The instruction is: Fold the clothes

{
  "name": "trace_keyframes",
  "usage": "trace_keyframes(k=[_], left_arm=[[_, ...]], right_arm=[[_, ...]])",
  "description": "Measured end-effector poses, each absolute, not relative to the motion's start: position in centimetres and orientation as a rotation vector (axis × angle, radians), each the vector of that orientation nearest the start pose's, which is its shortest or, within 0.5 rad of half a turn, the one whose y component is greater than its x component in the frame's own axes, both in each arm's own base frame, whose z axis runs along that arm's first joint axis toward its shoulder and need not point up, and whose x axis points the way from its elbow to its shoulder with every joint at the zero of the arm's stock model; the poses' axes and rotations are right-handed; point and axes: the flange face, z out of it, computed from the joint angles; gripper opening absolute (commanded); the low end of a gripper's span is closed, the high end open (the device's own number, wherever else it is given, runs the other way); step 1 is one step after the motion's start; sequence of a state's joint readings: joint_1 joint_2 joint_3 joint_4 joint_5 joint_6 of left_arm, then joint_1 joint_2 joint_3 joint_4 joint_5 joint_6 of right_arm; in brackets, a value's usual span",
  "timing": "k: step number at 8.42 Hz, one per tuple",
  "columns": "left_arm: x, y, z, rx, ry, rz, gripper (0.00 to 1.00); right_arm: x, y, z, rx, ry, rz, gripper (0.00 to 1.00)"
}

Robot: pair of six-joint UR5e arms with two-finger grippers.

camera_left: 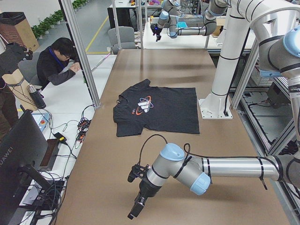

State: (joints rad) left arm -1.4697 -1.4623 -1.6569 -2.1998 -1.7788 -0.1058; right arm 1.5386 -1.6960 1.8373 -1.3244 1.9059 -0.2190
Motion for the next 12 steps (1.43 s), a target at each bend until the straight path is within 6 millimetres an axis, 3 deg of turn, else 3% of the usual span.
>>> trace_keyframes(k=[5, 7, 9, 10, 12], left_arm=[[-5.6, -50.2, 60.5, 0.598, 0.296, 0.073, 0.95], [-3.6, -52.9, 57.6, 0.635, 0.370, 0.101, 0.95], [-0.3, -57.0, 54.0, 0.658, 0.465, 0.074, 0.95], [1.9, -58.9, 52.2, 0.661, 0.511, 0.038, 0.95], [5.9, -61.8, 47.9, 0.681, 0.591, -0.011, 0.95]], right_arm=[[8.3, -47.2, 58.1, 0.409, -0.309, -0.314, 0.94], [8.2, -49.4, 57.1, 0.430, -0.311, -0.302, 0.94], [7.8, -52.6, 55.0, 0.459, -0.325, -0.246, 0.94], [7.0, -54.0, 53.6, 0.472, -0.344, -0.202, 0.94], [3.6, -57.0, 49.7, 0.516, -0.396, -0.132, 0.94]])
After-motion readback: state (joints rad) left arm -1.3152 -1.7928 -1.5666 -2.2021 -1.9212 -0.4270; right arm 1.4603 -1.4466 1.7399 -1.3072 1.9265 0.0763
